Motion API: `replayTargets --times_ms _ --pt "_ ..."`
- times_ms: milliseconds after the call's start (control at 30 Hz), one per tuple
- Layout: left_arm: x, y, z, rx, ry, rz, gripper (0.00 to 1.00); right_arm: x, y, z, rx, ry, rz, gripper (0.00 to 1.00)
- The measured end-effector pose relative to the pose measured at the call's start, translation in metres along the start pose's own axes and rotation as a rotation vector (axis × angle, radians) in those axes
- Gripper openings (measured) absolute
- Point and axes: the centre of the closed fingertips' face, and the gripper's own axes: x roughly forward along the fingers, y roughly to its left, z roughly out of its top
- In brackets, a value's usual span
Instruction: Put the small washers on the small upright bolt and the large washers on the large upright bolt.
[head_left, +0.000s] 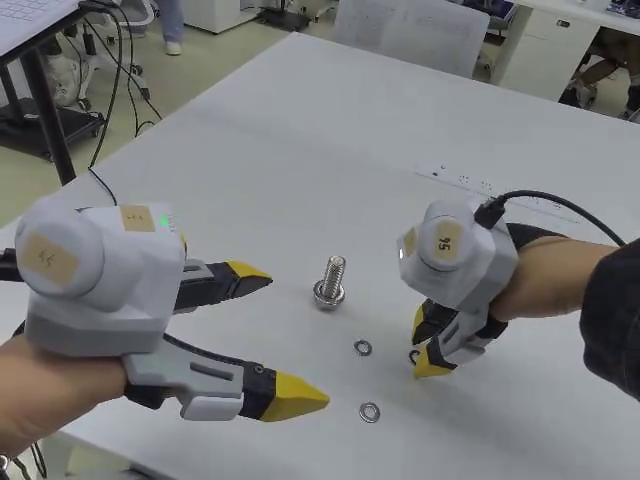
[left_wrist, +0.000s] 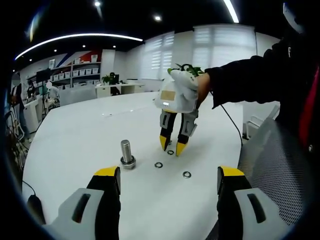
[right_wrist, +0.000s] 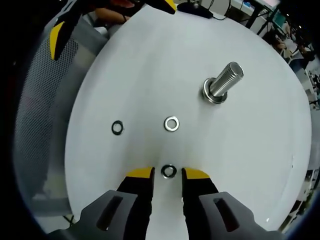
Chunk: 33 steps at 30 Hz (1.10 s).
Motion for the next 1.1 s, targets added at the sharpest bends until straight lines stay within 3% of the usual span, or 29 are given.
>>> replayTargets --times_ms 500,1100 --pt "0.0011 -0.0022 0.0010 0.003 0.002 -0.010 0.79 -0.0010 0.0027 -0.0017 0.008 0.015 -0.006 0.16" --pt "0.0001 -0.0023 0.0028 0.004 -0.001 -0.010 0.79 -0.0008 0.0032 -0.0015 0.030 0.019 -0.011 0.14"
